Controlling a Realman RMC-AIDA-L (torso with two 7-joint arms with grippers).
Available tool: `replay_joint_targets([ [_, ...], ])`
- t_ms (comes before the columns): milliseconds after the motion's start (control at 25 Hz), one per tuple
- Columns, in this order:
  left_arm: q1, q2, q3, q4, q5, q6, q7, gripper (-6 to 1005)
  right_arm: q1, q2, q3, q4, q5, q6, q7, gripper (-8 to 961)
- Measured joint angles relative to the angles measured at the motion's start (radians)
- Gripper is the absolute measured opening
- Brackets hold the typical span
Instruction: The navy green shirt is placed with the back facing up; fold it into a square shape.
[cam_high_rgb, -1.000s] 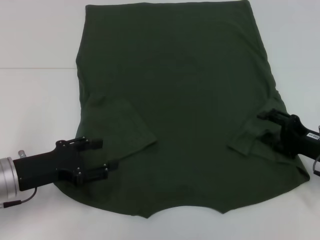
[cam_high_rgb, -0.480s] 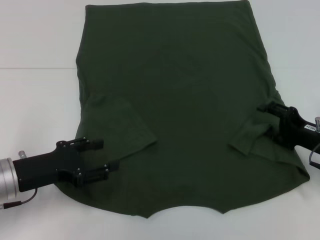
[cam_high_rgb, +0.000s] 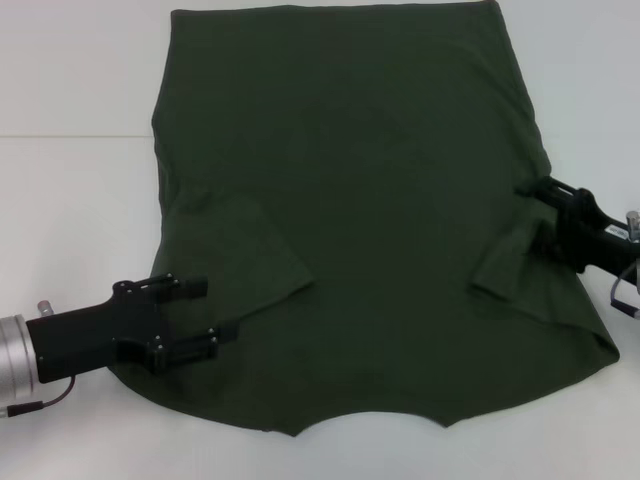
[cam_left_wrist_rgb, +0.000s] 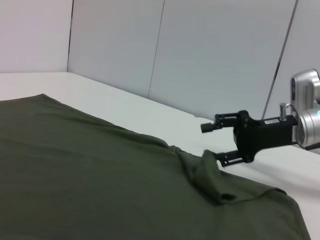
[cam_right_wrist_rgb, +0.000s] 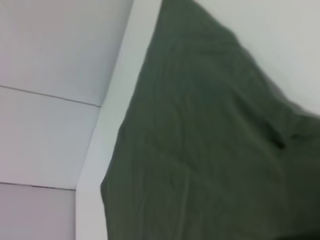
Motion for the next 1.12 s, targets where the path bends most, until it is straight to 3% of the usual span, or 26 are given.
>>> replay_joint_targets([
  [280,0.0,0.0,0.0,0.0,0.0,0.001,-0.001,748,0.09,0.005,-0.037,0.0,-0.004,0.009,-0.082,793],
  [480,0.001,-0.002,0.0,0.0,0.0,0.001,-0.004,747,0.175,0.003,-0.214,-0.002,-0.006,0.008,-0.122,793],
  [600,0.002,-0.004,0.0,0.0,0.0,0.002,-0.005,747,0.178,0.003,-0.262,-0.013,-0.006,-0.004,-0.124,793],
  [760,0.002,-0.007,0.0,-0.006,0.0,0.002,-0.005,747,0.106,0.005,-0.241,-0.059,0.013,-0.065,-0.129,792],
  [1120,-0.004,-0.007,0.0,-0.026,-0.001,-0.009,-0.003,748,-0.144,-0.013,-0.155,-0.069,0.166,-0.187,-0.11,791],
])
